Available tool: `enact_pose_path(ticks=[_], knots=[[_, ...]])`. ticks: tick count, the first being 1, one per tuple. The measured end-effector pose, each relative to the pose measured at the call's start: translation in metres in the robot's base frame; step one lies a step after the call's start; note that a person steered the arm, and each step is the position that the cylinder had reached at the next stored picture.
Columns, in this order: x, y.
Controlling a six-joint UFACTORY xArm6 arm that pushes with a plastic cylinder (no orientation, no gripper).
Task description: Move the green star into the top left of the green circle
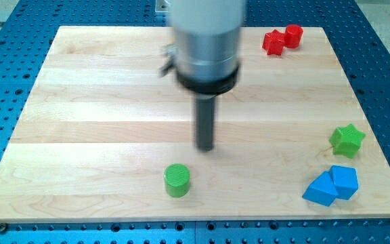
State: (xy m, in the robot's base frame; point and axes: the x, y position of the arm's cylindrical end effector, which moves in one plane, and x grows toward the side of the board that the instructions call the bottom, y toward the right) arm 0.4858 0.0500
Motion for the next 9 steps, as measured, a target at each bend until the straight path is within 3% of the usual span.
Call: enact_pose_path(ticks=[1,2,3,4,6,7,9], knots=[[-0.047,0.122],[-0.023,0.240],[0.028,0.277],[0.024,0.216],[-0.002,0.006],[-0.014,0.034],[0.025,0.060]])
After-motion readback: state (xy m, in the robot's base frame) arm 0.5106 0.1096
